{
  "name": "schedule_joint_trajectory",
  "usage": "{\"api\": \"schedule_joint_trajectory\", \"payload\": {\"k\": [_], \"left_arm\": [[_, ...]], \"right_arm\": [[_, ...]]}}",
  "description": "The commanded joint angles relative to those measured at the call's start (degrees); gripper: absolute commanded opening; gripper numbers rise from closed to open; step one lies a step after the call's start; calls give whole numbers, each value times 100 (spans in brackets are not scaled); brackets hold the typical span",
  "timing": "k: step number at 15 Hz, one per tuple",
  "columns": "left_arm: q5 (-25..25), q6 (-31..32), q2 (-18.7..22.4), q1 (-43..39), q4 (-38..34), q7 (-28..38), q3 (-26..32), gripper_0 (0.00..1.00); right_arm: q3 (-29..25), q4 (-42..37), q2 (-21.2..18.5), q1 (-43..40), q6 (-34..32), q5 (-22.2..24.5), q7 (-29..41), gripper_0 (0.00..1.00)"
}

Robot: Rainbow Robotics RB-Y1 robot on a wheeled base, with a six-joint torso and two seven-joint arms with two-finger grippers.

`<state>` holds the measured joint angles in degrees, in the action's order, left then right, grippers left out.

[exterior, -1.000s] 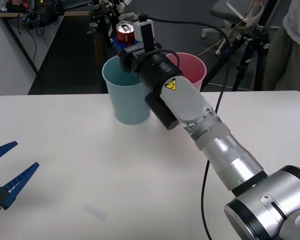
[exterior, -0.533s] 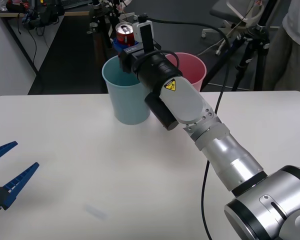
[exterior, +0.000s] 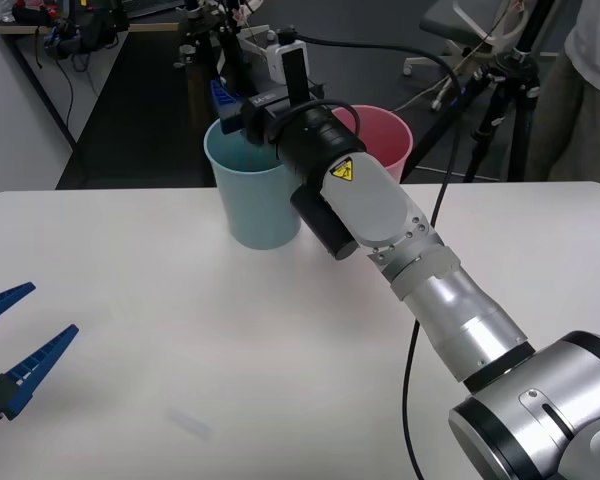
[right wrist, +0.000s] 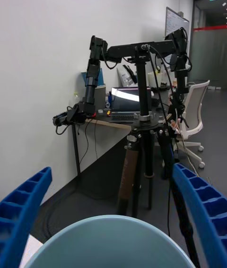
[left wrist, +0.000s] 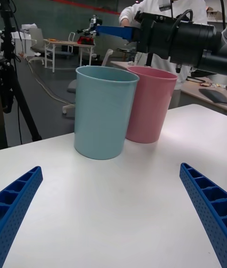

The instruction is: Grasp the object on the table and drop it into the matching bin: aluminum can to the light blue bin, PET bottle to the pink bin.

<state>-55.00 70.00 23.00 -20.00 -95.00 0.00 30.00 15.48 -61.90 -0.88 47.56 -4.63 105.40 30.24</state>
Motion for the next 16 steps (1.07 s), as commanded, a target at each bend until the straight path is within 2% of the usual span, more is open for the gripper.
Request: {"api": "schedule_joint_trajectory", "payload": {"k": [1,6,8,11,16], "left_arm": [[0,0,0,0,0,0,0,100],[0,0,0,0,0,0,0,100],[0,0,0,0,0,0,0,100],[0,0,0,0,0,0,0,100],[0,0,0,0,0,0,0,100]], "right_arm": [[8,-6,0,-1,-3,-28,-1,100],[17,-6,0,-10,-29,-107,-1,100],[-89,-138,-62,-106,-302,-160,-18,100],[-115,-1087,-343,-686,-776,-265,-27,100],[-106,-2942,-1099,-1987,-1585,-889,-71,100]]}}
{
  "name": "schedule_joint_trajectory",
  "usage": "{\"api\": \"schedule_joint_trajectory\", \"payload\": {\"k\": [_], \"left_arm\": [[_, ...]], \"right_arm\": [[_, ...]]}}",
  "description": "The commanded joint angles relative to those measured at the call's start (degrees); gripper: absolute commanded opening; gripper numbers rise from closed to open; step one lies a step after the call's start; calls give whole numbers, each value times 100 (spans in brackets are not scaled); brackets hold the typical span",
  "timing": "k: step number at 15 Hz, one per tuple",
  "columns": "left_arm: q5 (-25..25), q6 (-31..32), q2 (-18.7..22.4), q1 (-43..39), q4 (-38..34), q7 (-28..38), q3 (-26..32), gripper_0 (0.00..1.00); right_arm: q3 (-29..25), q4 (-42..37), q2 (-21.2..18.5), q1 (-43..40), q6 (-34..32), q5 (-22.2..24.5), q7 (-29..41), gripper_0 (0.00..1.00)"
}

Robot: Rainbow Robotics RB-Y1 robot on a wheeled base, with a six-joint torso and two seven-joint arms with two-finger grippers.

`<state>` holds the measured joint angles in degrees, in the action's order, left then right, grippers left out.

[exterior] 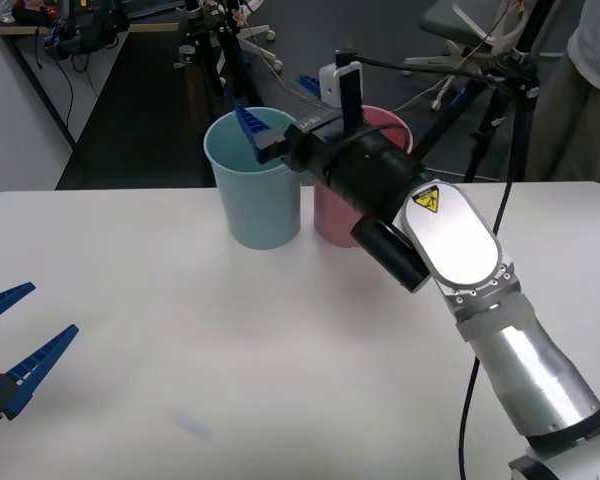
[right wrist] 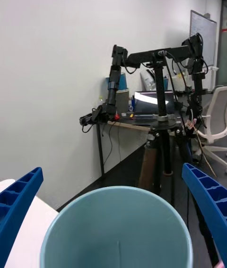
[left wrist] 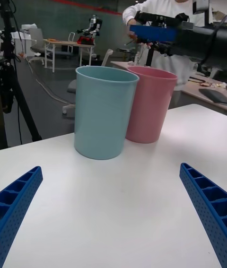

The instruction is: Grasp the object on the table and drop it into the matching bin: aluminum can to the light blue bin, PET bottle to the pink bin.

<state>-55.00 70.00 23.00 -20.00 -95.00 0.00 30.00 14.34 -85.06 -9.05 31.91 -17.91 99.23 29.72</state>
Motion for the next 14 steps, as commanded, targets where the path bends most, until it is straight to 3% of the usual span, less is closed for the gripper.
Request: {"api": "schedule_joint_trajectory", "payload": {"k": [1,5,10,14], "left_arm": [[0,0,0,0,0,0,0,100],[0,0,0,0,0,0,0,100],[0,0,0,0,0,0,0,100],[0,0,0,0,0,0,0,100]], "right_arm": [[-1,-925,-449,-642,-353,-423,-36,100],[-265,-1988,-1240,-1591,-960,-1214,-265,100],[-1557,-2384,-1750,-2804,-2726,-2488,-1267,100],[-2744,-2384,-1776,-3613,-3948,-2637,-1548,100]]}}
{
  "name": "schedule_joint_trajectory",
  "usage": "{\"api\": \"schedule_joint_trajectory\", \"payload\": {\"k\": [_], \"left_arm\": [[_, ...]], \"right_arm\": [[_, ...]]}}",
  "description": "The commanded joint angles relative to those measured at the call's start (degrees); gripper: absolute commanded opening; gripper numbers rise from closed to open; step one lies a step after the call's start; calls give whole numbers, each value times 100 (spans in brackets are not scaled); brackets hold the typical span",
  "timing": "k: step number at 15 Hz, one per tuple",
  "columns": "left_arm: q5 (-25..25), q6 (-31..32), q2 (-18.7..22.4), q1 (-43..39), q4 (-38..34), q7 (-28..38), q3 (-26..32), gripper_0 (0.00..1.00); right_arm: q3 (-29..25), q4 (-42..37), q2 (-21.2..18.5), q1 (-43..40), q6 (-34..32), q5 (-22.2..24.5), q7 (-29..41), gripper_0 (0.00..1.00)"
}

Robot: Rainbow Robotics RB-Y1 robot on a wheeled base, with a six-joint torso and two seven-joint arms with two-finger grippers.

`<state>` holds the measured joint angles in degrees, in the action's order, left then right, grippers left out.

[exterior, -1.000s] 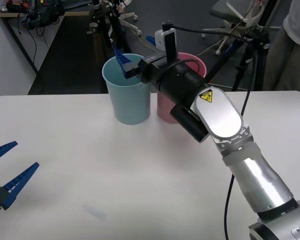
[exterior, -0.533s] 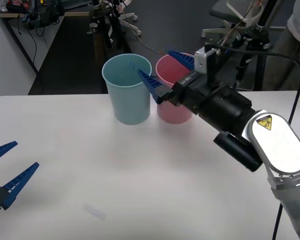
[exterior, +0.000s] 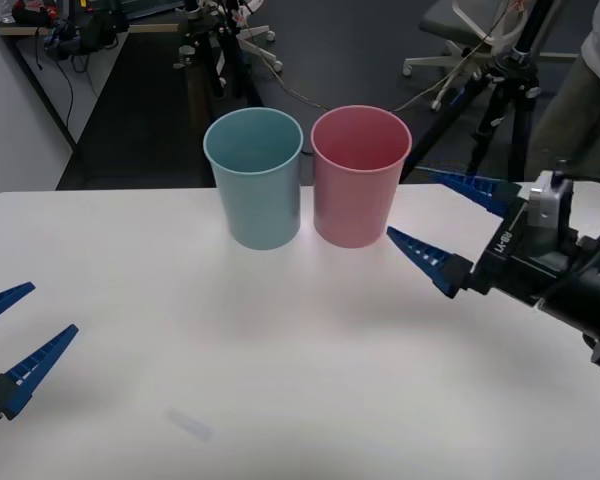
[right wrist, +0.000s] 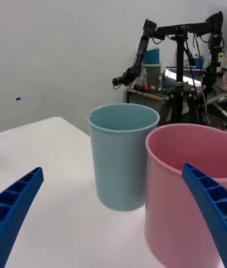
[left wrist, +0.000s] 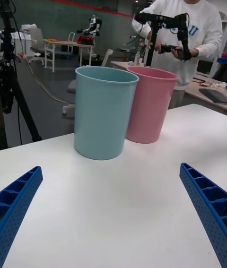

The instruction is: Grasp the object on the table and drop it into the matching bin: aluminum can to the light blue bin, PET bottle to the pink bin.

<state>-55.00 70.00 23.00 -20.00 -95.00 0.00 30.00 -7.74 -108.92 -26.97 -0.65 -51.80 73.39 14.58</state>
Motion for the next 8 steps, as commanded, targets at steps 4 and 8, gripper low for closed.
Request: {"api": "schedule_joint_trajectory", "payload": {"k": [4,8], "left_arm": [[0,0,0,0,0,0,0,100],[0,0,0,0,0,0,0,100]], "right_arm": [[-1696,99,131,-1033,-1377,-158,10,100],[-2443,881,122,-1095,-2194,-386,-78,100]]}}
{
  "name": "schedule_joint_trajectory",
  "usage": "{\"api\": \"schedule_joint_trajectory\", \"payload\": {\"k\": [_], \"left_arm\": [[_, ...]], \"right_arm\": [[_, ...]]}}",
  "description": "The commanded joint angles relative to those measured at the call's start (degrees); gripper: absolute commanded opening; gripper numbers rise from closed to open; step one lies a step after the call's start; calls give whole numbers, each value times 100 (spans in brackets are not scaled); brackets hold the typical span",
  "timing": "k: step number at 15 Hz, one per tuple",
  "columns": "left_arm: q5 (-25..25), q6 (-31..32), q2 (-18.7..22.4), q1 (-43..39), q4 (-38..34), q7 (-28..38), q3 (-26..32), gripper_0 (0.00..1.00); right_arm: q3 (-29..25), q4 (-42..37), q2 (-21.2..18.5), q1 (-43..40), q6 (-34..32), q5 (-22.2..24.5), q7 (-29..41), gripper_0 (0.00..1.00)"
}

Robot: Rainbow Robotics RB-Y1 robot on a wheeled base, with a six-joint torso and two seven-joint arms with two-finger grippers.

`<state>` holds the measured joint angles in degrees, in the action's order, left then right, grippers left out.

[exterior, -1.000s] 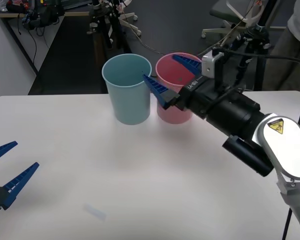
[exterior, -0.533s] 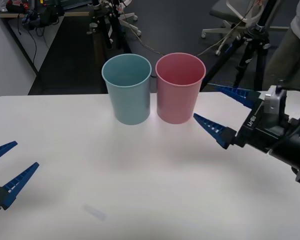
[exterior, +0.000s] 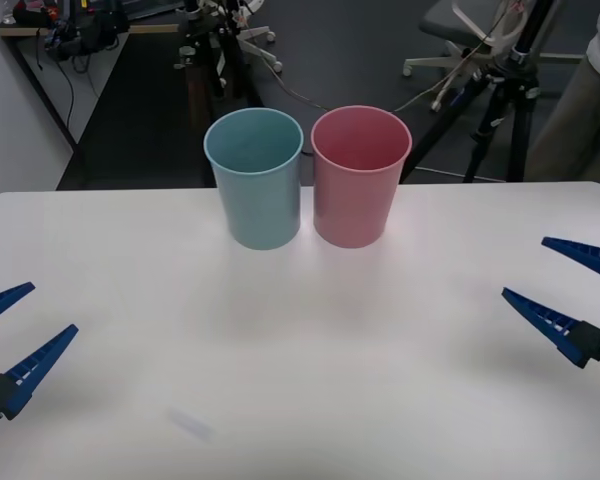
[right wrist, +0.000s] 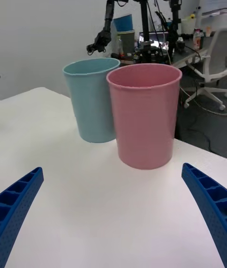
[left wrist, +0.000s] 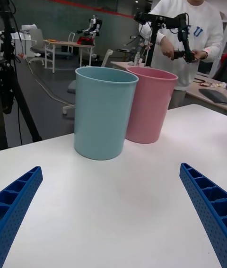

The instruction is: Grasp the object on the table and drop it into the matching bin: aluminum can to the light blue bin, PET bottle to the pink bin.

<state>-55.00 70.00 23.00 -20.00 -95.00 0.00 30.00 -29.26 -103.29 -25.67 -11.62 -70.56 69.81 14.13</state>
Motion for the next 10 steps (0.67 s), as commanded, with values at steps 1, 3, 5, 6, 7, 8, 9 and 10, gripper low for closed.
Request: {"api": "schedule_joint_trajectory", "payload": {"k": [1,3,5,6,7,8,9,10], "left_arm": [[0,0,0,0,0,0,0,100],[0,0,0,0,0,0,0,100],[0,0,0,0,0,0,0,100],[0,0,0,0,0,0,0,100],[0,0,0,0,0,0,0,100],[0,0,0,0,0,0,0,100],[0,0,0,0,0,0,0,100],[0,0,0,0,0,0,0,100]], "right_arm": [[-405,433,-8,2,-379,-29,-60,100],[-624,520,-8,-25,-423,-29,-139,100],[-730,520,1,-51,-423,-29,-183,100],[-739,520,-8,-60,-423,-29,-209,100],[-730,520,1,-60,-423,-29,-236,100],[-730,529,1,-60,-432,-29,-253,100],[-730,520,1,-60,-423,-29,-262,100],[-730,520,-8,-60,-423,-29,-271,100]]}}
